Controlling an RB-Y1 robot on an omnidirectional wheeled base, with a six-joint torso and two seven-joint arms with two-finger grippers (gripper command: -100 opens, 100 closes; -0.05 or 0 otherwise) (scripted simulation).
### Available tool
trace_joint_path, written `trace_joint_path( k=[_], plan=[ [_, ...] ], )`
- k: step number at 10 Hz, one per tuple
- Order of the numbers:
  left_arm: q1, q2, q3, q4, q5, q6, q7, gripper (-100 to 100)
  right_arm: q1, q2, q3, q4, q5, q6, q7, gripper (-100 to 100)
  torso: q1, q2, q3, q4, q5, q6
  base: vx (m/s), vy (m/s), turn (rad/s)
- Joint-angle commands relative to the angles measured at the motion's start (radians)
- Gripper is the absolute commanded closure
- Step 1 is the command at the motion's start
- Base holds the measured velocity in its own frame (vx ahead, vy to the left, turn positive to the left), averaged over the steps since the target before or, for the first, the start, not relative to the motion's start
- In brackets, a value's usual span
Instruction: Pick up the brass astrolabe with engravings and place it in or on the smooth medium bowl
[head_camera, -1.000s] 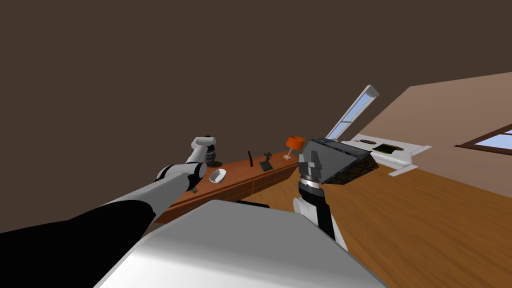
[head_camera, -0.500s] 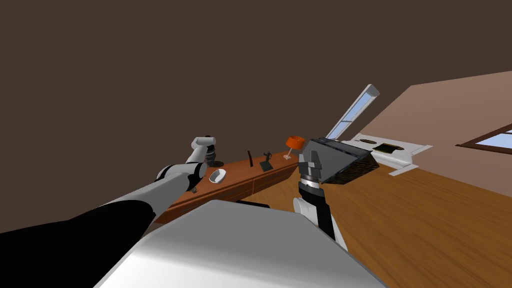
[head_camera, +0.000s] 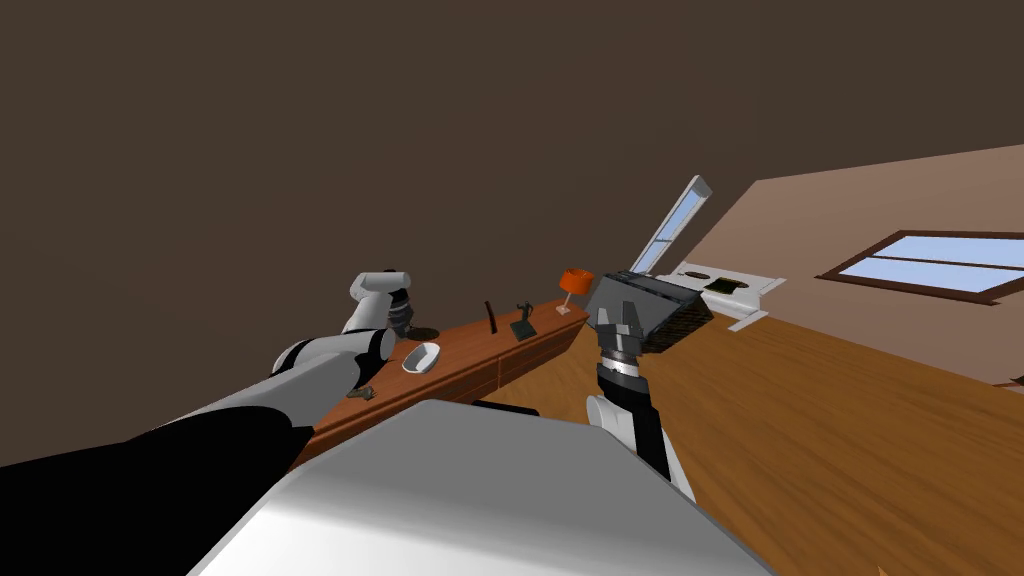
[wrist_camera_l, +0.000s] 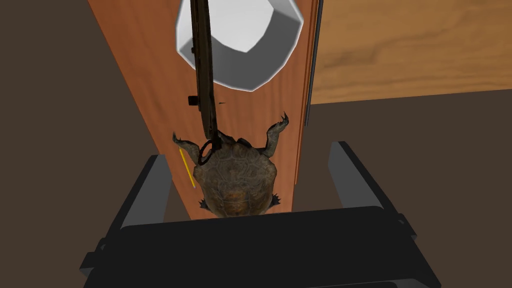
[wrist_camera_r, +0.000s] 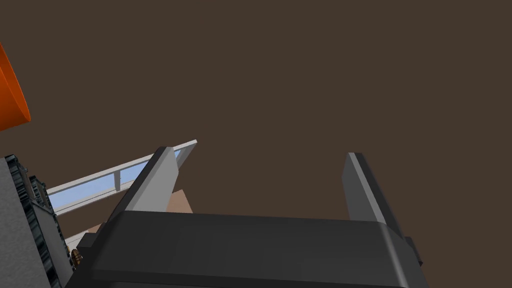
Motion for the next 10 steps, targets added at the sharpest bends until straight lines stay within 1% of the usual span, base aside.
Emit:
trace_joint_path(
  k=[1,2,3,6,7,8,9,10],
  plan=[
    [0.012,0.048,0.029,0.008,0.01,0.015,-0.02,-100,0.0,0.0,0.0,0.0,0.0,0.0,0.0,0,0.0,0.0,0.0,0.0,0.0,0.0,-0.001,-0.047,-0.178],
    [0.028,0.074,0.048,-0.002,0.017,0.029,-0.03,-100,0.0,0.0,0.0,0.0,0.0,0.0,0.0,0,0.0,0.0,0.0,0.0,0.0,0.0,0.0,-0.05,-0.18],
    [0.028,0.074,0.048,-0.002,0.017,0.029,-0.03,-100,0.0,0.0,0.0,0.0,0.0,0.0,0.0,0,0.0,0.0,0.0,0.0,0.0,0.0,0.003,-0.033,-0.061],
    [0.077,0.151,0.107,-0.032,0.038,0.072,-0.061,-100,0.0,0.0,0.0,0.0,0.0,0.0,0.0,0,0.001,0.0,0.0,0.0,0.0,0.0,0.006,-0.039,-0.169],
    [0.077,0.151,0.107,-0.032,0.038,0.072,-0.061,-100,0.0,0.0,0.0,0.0,0.0,0.0,0.0,0,0.001,0.0,0.0,0.0,0.0,0.0,0.002,-0.031,-0.041],
    [0.072,0.15,0.103,-0.018,0.036,0.059,-0.062,-100,0.0,0.0,0.0,0.0,0.0,0.0,0.0,0,0.001,0.0,0.0,0.0,0.0,-0.001,0.0,-0.011,0.007],
    [0.073,0.15,0.104,-0.022,0.037,0.063,-0.063,0,0.0,0.0,0.0,0.0,0.0,0.0,0.0,0,0.002,0.0,0.0,0.0,0.001,0.0,0.0,0.0,0.0],
    [0.073,0.15,0.104,-0.021,0.037,0.063,-0.063,0,0.0,0.0,0.0,0.0,0.0,0.0,0.0,0,0.003,0.0,0.0,0.0,0.001,0.0,0.0,0.0,0.0]
  ],
)
